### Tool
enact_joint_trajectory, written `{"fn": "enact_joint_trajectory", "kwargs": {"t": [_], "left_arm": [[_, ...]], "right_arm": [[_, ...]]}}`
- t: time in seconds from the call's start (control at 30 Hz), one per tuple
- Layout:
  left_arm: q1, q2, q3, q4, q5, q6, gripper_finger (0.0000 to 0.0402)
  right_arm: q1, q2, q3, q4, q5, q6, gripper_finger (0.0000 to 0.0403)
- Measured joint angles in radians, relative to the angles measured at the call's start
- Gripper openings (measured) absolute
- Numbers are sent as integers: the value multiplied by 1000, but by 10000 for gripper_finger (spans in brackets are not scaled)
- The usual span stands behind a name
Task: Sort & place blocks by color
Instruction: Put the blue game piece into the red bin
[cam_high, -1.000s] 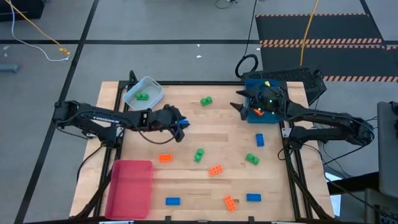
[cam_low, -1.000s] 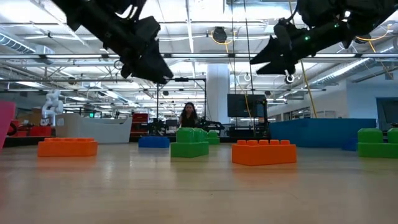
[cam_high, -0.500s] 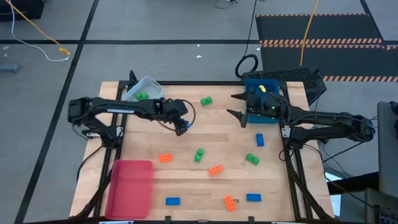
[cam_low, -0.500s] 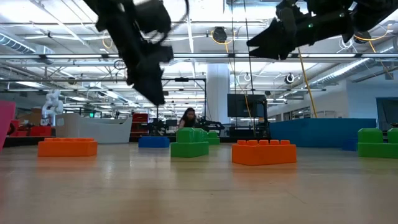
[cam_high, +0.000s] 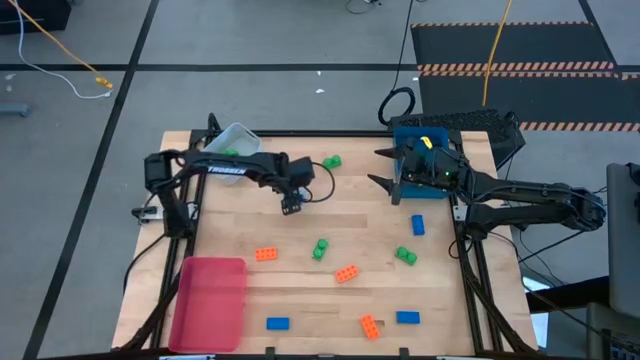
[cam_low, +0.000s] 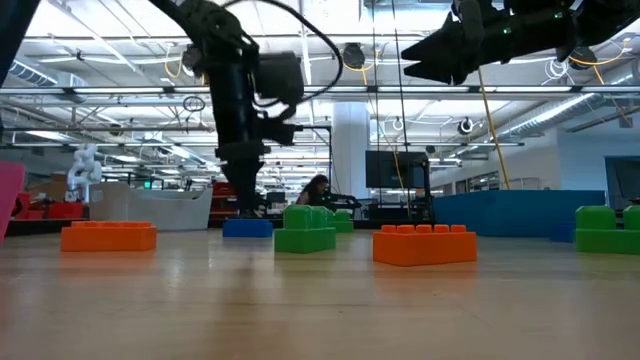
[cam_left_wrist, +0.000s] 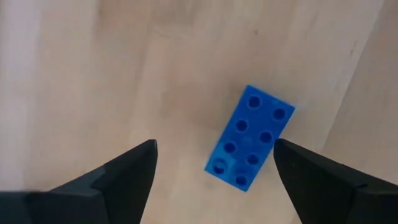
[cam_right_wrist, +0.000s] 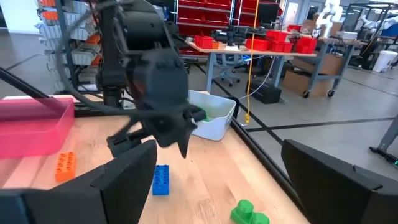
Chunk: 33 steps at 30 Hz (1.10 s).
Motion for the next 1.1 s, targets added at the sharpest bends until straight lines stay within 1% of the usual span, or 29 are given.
{"fn": "enact_joint_trajectory", "kwargs": {"t": [0.17,0.37,0.47,0.57,0.93,1.03,1.1], "left_arm": [[43,48,0,-13,98,43,326],[58,75,-1,9,142,71,326],[55,95,0,14,146,79,325],[50,104,-1,24,144,80,316],[45,105,-1,69,141,61,233],[40,105,-1,86,140,34,200],[40,105,-1,83,141,7,167]], "right_arm": [[0,0,0,-10,0,1,338],[0,0,0,-16,0,-4,338],[0,0,0,-16,0,-9,338],[-1,0,0,-17,0,-9,338],[-1,0,0,-16,2,-9,338],[-1,0,0,-16,2,-9,338],[-1,0,0,-16,2,-9,338]]}}
